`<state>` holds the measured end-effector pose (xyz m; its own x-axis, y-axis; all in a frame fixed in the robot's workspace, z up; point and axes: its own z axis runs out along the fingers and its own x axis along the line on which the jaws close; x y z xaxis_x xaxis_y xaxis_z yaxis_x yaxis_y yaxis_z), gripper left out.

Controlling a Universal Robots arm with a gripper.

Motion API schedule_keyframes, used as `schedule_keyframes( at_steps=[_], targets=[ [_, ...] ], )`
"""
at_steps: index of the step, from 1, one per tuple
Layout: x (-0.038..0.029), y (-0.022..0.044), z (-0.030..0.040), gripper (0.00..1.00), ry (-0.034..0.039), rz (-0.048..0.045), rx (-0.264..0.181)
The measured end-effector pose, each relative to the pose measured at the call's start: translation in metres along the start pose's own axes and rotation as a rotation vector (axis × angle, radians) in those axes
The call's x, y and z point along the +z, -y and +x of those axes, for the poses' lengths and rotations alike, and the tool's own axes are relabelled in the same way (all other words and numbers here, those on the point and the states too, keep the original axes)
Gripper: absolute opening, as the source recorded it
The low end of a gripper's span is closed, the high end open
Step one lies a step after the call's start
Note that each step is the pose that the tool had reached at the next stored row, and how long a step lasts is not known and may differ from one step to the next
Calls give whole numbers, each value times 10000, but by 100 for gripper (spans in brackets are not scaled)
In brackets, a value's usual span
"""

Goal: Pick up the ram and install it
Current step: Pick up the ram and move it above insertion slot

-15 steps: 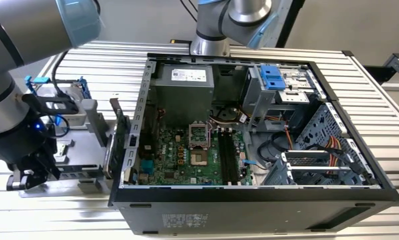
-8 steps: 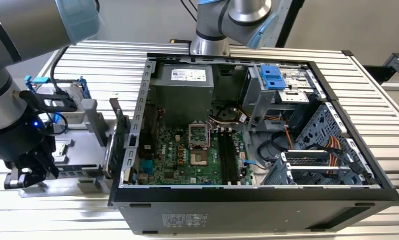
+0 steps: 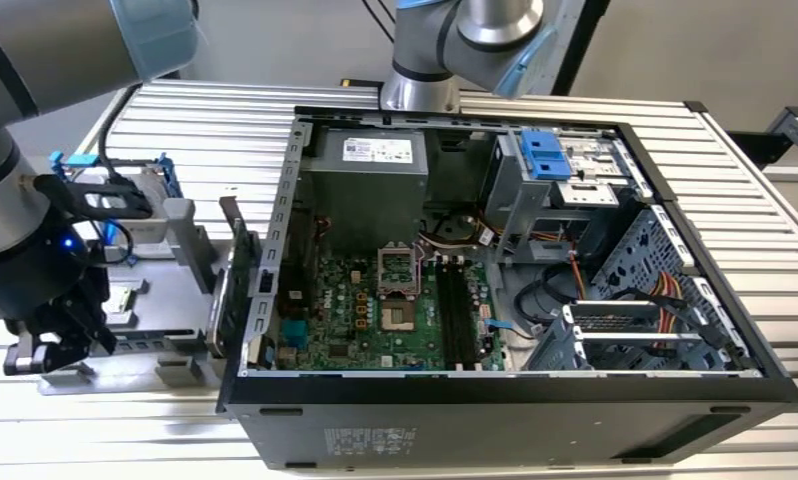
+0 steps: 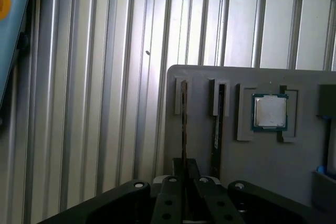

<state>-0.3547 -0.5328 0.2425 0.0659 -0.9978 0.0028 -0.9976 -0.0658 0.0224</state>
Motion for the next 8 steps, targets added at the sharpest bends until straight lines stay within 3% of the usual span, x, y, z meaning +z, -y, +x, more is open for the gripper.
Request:
schedule_keyframes(
  at_steps=[8],
  targets=[
    [-57, 0, 1, 0, -1, -1, -3]
  ],
)
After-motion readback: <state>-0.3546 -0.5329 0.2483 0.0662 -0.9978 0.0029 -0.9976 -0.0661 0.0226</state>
